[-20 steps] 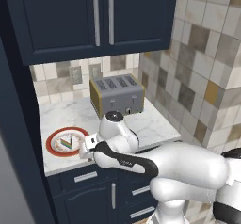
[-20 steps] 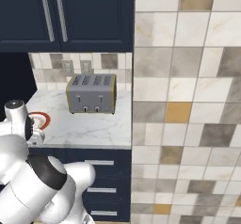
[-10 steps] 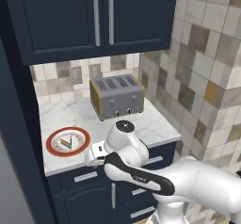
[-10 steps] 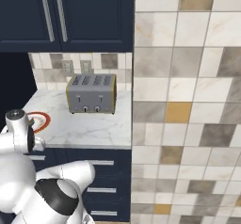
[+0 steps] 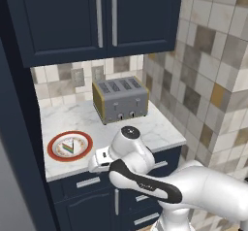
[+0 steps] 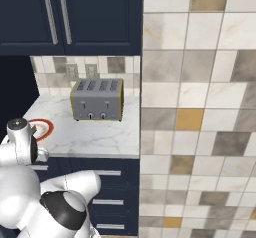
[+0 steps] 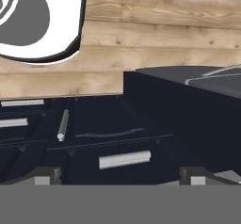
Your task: Take the baked cake out of the oven and place it on the plate for cooling. Then close the oven door.
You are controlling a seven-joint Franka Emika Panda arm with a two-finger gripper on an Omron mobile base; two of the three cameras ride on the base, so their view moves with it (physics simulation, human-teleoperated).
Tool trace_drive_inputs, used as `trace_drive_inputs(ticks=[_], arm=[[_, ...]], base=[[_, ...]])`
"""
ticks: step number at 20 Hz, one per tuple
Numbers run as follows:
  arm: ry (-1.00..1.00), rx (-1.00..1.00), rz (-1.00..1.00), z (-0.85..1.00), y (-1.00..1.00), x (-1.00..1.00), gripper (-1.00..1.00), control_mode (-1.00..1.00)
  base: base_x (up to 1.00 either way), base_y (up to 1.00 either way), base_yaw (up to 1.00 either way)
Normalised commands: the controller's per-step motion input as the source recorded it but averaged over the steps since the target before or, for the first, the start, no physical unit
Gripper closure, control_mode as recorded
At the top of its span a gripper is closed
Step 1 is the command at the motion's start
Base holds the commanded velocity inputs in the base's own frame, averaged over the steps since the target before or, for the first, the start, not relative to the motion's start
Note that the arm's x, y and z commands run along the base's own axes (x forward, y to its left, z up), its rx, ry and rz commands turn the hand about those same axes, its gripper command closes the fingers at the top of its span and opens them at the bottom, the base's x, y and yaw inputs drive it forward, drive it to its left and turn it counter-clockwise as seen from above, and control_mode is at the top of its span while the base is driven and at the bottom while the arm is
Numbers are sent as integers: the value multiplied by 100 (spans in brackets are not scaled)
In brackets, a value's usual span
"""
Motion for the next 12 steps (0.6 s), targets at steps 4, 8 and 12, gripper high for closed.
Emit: trace_drive_inputs(ticks=[4, 8, 12], arm=[[0, 0, 0, 0, 0, 0, -100, -100], [0, 0, 0, 0, 0, 0, -100, -100], [0, 0, 0, 0, 0, -1, -100, -100]], base=[[0, 0, 0], [0, 0, 0], [0, 0, 0]])
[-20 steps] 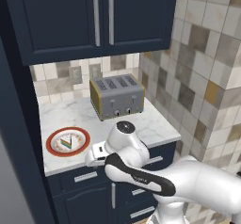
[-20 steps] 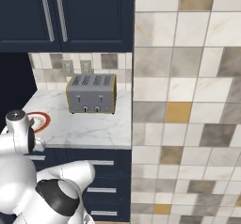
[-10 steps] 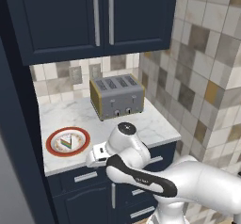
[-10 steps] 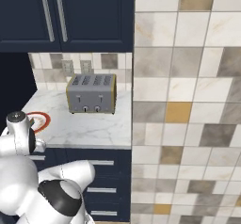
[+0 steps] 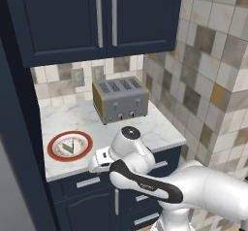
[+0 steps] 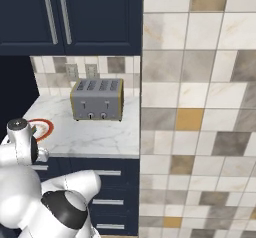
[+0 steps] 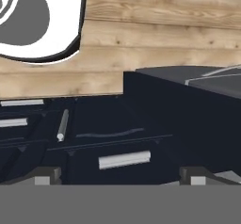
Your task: Take the baked cake out of the oven and place it on the plate for cooling. Then close the oven door.
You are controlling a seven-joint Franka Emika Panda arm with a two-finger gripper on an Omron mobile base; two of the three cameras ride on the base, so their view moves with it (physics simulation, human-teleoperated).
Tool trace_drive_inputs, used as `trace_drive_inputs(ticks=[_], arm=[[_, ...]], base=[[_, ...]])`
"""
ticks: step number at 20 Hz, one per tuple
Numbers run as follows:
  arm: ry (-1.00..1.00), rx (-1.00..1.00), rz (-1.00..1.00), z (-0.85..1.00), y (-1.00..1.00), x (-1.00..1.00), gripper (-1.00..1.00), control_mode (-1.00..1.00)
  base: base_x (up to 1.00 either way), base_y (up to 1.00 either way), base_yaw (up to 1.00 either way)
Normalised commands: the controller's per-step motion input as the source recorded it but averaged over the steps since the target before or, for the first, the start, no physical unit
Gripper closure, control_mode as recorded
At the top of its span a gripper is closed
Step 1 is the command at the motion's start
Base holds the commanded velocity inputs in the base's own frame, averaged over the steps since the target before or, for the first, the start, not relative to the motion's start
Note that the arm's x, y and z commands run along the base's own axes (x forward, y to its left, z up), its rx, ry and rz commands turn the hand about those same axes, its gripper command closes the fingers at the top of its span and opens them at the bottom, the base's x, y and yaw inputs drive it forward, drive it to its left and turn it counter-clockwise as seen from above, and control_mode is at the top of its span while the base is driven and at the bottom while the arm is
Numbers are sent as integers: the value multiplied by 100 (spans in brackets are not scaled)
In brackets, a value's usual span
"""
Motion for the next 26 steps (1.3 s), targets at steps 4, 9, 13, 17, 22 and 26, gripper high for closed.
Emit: trace_drive_inputs(ticks=[4, 9, 13, 17, 22, 26], arm=[[0, -3, 8, -5, -2, -47, -100, -100], [-3, 0, 14, -4, -3, -70, -100, -100], [-4, 0, 17, -2, -7, -49, -100, -100], [2, -2, 5, -4, -1, -18, -100, -100], [0, 0, 0, 0, 0, 0, -100, -100], [0, 0, 0, 0, 0, 0, -100, -100]], base=[[0, 0, 0], [0, 0, 0], [0, 0, 0], [0, 0, 0], [0, 0, 0], [0, 0, 0]])
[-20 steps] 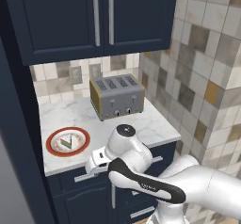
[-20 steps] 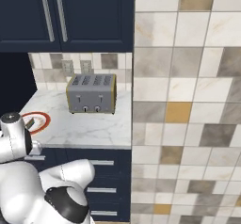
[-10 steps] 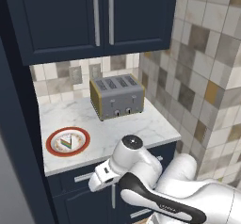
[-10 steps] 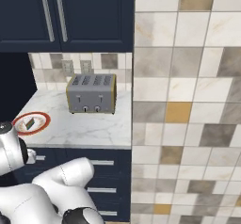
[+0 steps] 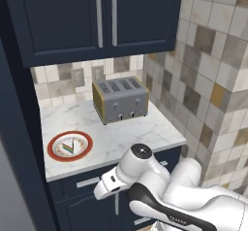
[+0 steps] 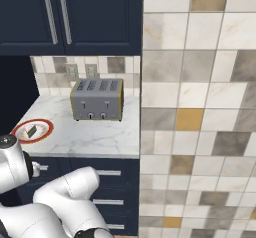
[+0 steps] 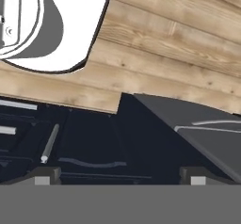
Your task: Take the baked cake out of the oven and place it on the plate for cooling. Then close the oven door.
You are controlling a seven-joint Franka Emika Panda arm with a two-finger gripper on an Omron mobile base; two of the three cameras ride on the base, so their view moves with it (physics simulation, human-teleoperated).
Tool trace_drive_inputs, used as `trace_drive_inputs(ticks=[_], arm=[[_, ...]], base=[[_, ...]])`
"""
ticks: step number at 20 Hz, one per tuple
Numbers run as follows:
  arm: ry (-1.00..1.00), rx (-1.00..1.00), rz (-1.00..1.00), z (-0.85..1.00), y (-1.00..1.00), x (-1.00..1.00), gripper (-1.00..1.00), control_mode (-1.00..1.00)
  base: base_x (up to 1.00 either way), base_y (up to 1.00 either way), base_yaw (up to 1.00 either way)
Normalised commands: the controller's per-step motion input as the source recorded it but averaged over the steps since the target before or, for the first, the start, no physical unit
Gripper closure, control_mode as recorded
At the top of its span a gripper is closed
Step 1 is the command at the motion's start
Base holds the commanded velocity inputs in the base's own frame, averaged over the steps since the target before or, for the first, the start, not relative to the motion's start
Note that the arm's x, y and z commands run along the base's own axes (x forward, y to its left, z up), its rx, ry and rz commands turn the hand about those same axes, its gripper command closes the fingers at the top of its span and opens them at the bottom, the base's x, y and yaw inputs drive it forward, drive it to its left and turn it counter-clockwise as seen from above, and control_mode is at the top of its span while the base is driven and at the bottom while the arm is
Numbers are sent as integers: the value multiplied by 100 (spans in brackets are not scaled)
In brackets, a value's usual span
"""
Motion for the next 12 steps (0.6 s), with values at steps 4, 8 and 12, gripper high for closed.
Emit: trace_drive_inputs(ticks=[4, 8, 12], arm=[[0, 0, 0, 0, 0, 0, -100, -100], [0, 0, 0, 0, 0, 0, -100, -100], [0, 0, 0, 0, 0, 0, -100, 100]], base=[[0, 0, 0], [0, 0, 0], [0, 0, 0]])
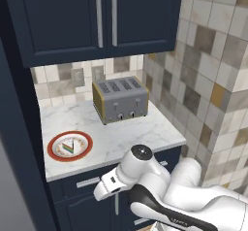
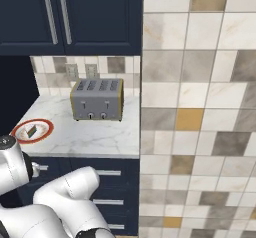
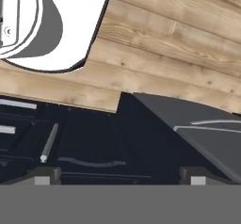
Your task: Take the baked cake out of the oven and place it on the plate for cooling. Then close the oven door.
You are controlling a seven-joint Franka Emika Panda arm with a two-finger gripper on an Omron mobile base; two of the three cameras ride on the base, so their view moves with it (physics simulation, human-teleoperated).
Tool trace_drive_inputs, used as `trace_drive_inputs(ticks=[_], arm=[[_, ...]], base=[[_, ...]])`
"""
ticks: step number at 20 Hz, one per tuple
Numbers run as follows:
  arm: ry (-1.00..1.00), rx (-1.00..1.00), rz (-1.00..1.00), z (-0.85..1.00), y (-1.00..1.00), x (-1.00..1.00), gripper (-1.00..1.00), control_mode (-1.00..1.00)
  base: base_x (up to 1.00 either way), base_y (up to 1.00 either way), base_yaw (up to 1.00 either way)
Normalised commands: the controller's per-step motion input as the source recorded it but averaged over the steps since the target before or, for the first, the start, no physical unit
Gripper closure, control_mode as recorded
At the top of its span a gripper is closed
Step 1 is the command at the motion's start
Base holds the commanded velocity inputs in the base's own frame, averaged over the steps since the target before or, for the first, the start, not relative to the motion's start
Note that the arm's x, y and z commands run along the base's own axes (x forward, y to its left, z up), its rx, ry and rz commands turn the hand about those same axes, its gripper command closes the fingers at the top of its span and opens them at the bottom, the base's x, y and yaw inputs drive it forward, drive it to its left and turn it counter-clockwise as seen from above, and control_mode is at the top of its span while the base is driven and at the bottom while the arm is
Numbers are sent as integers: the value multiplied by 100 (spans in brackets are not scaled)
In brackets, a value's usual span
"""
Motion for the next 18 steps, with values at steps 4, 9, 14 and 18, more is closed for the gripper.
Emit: trace_drive_inputs(ticks=[4, 9, 14, 18], arm=[[0, 0, 0, 0, 0, 0, -100, 100], [0, 0, 0, 0, 0, 0, -100, 100], [0, 0, 0, 0, 0, 0, -100, 100], [0, 0, 0, 0, 0, 0, -100, 100]], base=[[-14, 0, 0], [-78, -1, -4], [-67, 0, -2], [-48, 34, 9]])
